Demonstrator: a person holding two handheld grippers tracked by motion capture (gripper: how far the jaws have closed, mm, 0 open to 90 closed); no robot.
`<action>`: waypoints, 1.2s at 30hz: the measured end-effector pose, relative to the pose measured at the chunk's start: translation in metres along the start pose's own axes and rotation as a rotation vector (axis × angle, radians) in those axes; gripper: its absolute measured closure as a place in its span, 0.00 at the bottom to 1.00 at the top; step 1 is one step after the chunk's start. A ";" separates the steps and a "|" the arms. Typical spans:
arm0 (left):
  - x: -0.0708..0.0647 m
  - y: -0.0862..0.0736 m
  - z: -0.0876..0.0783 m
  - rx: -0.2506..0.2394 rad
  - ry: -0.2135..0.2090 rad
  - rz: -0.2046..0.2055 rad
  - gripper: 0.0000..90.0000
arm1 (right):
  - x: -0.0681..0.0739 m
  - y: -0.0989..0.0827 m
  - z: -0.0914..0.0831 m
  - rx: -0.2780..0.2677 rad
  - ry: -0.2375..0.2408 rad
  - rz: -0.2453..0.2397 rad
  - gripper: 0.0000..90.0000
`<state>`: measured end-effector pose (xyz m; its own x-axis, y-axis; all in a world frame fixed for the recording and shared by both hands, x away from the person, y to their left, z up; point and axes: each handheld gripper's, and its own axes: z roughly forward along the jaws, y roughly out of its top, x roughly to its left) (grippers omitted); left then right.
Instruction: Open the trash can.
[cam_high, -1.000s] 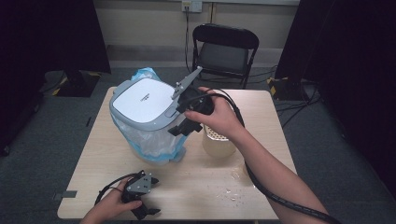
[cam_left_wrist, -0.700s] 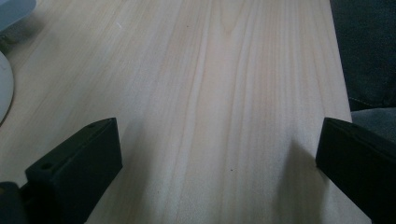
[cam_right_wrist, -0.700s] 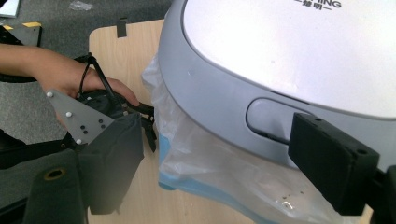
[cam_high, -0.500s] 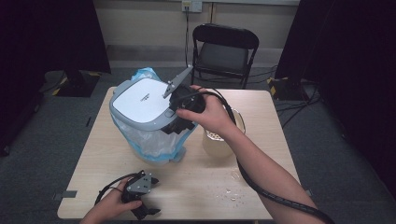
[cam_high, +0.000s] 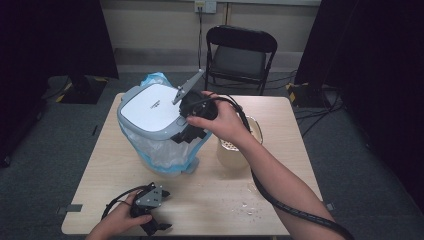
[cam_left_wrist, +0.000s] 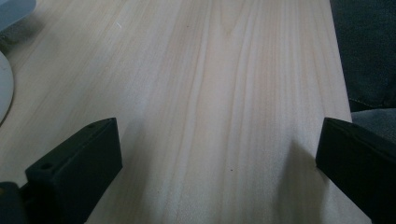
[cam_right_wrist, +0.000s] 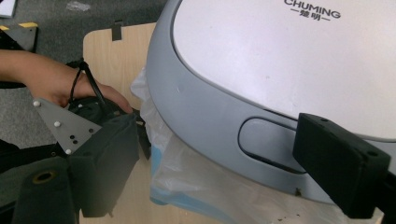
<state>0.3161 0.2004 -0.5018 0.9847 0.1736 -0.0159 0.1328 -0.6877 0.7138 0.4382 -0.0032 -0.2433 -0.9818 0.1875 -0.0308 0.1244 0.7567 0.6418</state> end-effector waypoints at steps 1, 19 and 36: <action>0.000 0.000 0.000 0.000 0.000 0.000 0.00 | 0.000 0.000 0.000 0.002 -0.001 -0.002 0.15; 0.000 0.000 0.000 -0.001 0.000 0.001 0.00 | -0.004 -0.014 -0.009 -0.010 -0.002 -0.003 0.18; 0.000 0.000 0.001 -0.008 0.000 0.003 0.00 | -0.002 -0.056 -0.037 -0.057 -0.026 0.042 0.17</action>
<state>0.3163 0.2003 -0.5025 0.9851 0.1716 -0.0136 0.1289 -0.6827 0.7193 0.4283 -0.0692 -0.2503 -0.9718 0.2347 -0.0225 0.1559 0.7115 0.6852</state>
